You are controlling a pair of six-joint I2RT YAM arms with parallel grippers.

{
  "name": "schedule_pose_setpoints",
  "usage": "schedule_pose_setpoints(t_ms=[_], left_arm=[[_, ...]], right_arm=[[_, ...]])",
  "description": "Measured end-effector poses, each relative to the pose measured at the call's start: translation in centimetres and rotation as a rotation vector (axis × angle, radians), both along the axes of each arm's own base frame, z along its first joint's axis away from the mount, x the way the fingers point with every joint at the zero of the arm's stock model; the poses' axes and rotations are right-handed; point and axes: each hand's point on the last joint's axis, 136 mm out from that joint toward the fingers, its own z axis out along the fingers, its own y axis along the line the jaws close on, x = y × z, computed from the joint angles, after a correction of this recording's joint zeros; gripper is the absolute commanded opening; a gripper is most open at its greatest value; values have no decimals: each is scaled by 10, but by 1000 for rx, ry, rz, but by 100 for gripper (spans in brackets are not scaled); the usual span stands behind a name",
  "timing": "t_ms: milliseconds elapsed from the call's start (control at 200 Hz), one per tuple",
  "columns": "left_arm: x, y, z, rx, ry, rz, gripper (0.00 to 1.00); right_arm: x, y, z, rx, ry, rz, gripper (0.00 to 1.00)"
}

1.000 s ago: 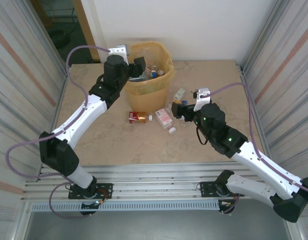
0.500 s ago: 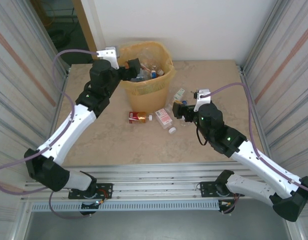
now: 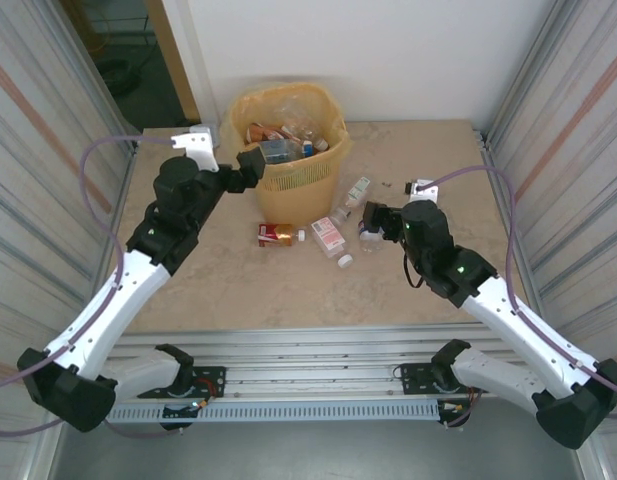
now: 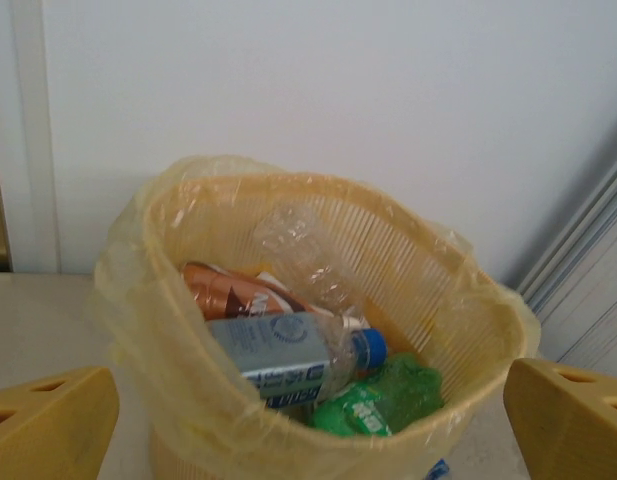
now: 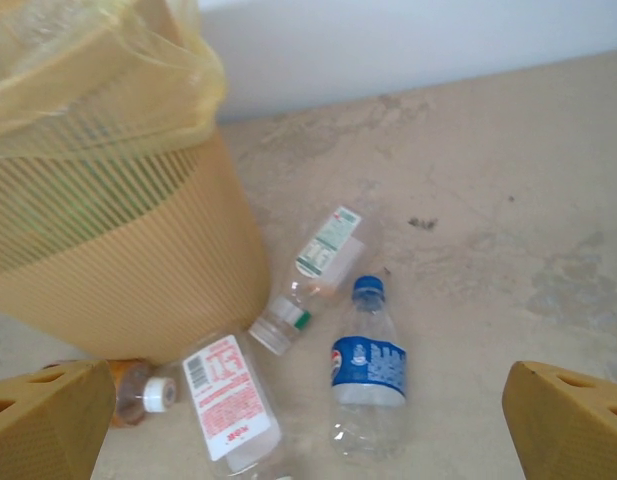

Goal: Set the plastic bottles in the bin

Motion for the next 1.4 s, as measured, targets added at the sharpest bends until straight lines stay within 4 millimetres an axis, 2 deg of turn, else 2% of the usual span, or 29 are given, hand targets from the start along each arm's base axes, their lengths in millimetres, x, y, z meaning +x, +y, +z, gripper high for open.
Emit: schedule_pose_setpoints(t_ms=[195, 386, 551, 651, 791, 1052, 1247, 1398], left_arm=[[-17, 15, -23, 0, 24, 34, 99], [-29, 31, -46, 13, 51, 86, 99], [-39, 47, -66, 22, 71, 145, 99], [-43, 60, -76, 25, 81, 190, 99], [-49, 73, -85, 26, 92, 233, 99], [-49, 80, -93, 24, 111, 263, 99], [-49, 82, -99, 28, 126, 271, 99], [-49, 85, -99, 20, 128, 280, 99]], right_arm=[[9, -12, -32, -2, 117, -54, 98], [15, -14, -70, -31, 258, -66, 98], [23, -12, -88, -45, 352, -65, 100], [29, -9, -100, -51, 410, -58, 98], [36, -2, -125, -58, 510, -40, 95], [52, 15, -170, -62, 691, 0, 90], [62, 24, -187, -70, 751, 15, 90], [68, 21, -196, -77, 782, 8, 88]])
